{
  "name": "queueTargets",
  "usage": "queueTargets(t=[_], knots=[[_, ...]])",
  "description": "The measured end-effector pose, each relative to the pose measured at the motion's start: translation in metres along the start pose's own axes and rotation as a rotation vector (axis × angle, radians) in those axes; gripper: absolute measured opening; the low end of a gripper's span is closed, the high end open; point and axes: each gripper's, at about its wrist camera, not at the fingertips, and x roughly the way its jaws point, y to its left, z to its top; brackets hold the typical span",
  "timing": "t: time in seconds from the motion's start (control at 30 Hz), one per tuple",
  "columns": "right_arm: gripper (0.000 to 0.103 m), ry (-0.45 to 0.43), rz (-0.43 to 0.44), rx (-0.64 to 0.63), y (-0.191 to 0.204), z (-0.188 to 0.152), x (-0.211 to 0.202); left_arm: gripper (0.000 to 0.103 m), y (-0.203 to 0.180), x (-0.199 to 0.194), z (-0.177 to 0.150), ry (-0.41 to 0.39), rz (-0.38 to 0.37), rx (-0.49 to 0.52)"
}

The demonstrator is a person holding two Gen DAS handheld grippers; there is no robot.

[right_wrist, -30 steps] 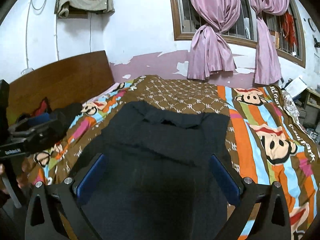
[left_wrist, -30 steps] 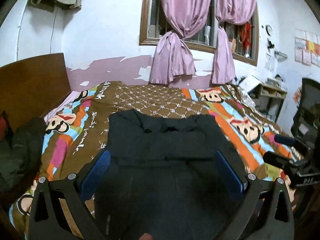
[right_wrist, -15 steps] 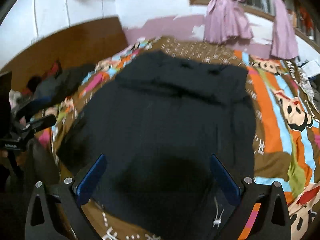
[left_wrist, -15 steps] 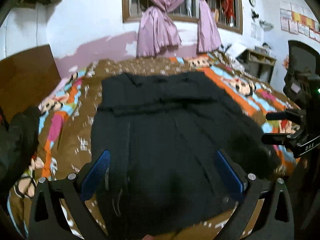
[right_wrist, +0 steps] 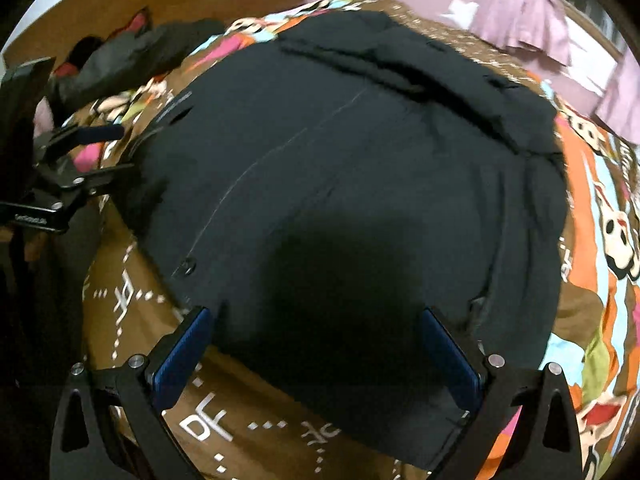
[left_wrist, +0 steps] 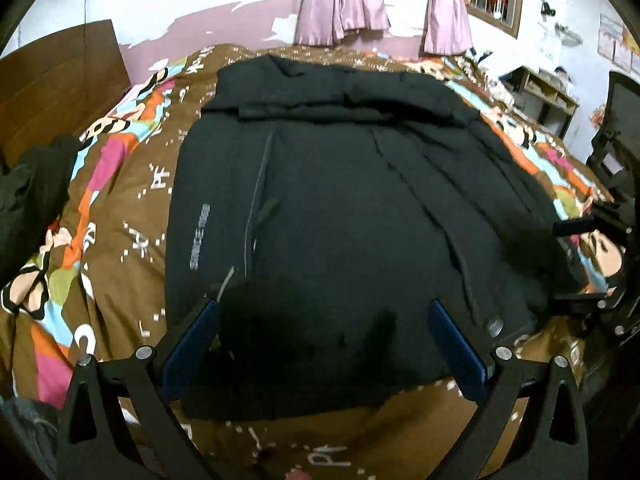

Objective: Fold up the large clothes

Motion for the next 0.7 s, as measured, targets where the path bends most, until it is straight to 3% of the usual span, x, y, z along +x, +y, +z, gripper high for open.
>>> queueTargets(t=[0.23,0.5,0.7], knots=[[0.103,0.092,-0.040,-0.128,0.015,-0.002,0.012,0.101,-0.007,0.005,-0.005,0.065,0.007,0.037],[0.103,0.151,-0.088,-0.107,0.008,-0.003,0.026,0.101,-0.014,0.017,-0.016,0.118,0.020,0.086],[0.103,0.139,-0.115,-0.121,0.013,-0.002,0.044,0.101,-0.013,0.018,-0.017,0.124,0.005,0.081]])
